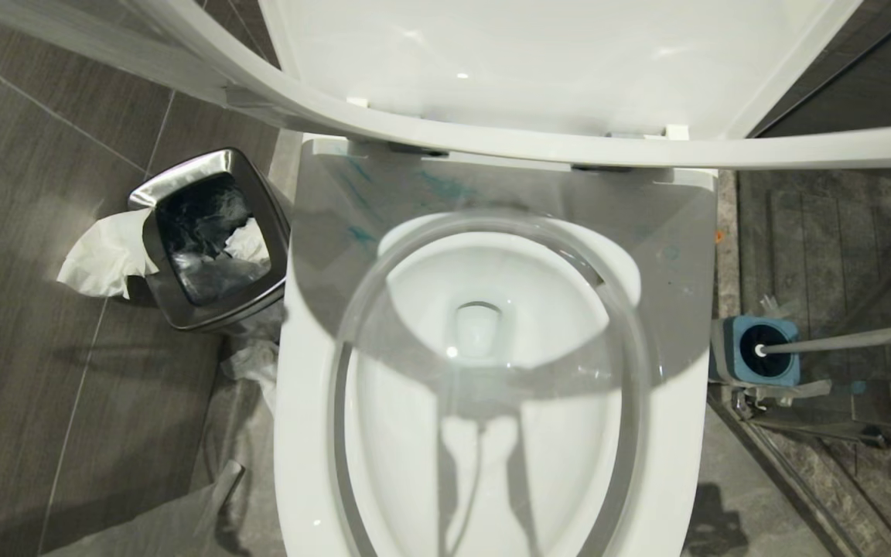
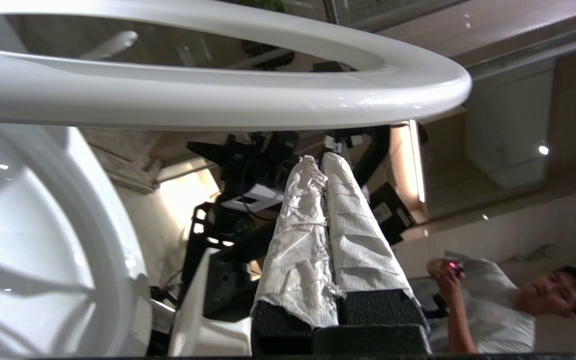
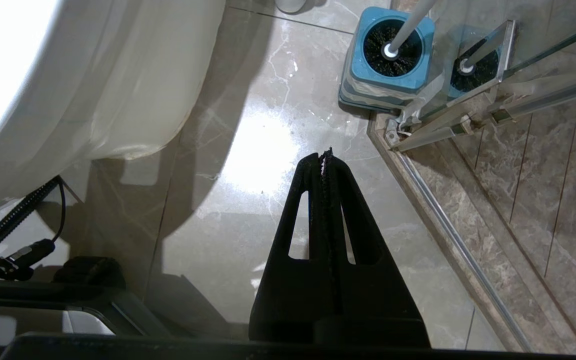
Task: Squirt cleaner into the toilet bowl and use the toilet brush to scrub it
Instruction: Close the toilet lid
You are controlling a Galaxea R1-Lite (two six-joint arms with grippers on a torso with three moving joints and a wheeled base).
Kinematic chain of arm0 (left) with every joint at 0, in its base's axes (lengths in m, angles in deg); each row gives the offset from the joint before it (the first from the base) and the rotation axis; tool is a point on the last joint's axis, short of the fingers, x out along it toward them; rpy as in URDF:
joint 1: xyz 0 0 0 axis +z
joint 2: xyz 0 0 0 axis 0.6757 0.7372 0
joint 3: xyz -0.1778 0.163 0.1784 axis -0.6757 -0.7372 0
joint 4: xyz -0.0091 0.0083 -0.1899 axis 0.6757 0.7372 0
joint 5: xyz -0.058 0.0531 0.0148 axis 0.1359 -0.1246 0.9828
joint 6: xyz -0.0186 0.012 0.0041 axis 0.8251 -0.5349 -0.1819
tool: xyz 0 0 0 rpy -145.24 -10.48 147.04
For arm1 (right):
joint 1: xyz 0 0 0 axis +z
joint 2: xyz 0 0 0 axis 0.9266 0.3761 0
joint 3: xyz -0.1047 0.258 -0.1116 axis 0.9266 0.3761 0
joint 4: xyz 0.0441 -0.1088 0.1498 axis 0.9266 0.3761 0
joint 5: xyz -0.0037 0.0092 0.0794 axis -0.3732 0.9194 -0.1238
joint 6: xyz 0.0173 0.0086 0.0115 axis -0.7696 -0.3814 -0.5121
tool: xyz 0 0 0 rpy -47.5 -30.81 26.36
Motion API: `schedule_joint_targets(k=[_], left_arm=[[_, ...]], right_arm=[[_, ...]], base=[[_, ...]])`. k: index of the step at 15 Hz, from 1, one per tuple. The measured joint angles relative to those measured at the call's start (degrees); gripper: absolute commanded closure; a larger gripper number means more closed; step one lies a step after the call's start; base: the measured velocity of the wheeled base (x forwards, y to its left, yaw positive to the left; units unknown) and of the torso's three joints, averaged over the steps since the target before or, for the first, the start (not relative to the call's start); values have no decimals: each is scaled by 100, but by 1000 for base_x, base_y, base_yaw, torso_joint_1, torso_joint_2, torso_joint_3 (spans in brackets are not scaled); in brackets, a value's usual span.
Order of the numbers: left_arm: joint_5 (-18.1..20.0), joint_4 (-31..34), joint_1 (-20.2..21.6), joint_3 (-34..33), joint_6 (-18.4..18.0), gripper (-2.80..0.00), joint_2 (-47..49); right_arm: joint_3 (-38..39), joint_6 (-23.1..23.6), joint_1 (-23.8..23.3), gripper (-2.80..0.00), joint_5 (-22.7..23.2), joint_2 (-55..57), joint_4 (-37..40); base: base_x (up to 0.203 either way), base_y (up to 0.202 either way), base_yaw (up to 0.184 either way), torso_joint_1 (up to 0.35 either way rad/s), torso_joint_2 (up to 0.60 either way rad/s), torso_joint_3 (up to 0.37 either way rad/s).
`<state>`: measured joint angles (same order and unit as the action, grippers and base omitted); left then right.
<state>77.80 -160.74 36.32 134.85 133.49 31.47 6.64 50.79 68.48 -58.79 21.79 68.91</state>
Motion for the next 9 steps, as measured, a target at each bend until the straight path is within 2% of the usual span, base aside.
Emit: schedule_joint_targets(k=[4,9], left_arm=[[3,0,-293,130,12,0,81],[2,1,-466,476,31,0,329]], right_arm=[[-1,0,2,0,4,0,-2],[-2,0,0,0,0,0,-2]], base=[[0,0,0,0,0,0],[0,0,0,0,0,0]])
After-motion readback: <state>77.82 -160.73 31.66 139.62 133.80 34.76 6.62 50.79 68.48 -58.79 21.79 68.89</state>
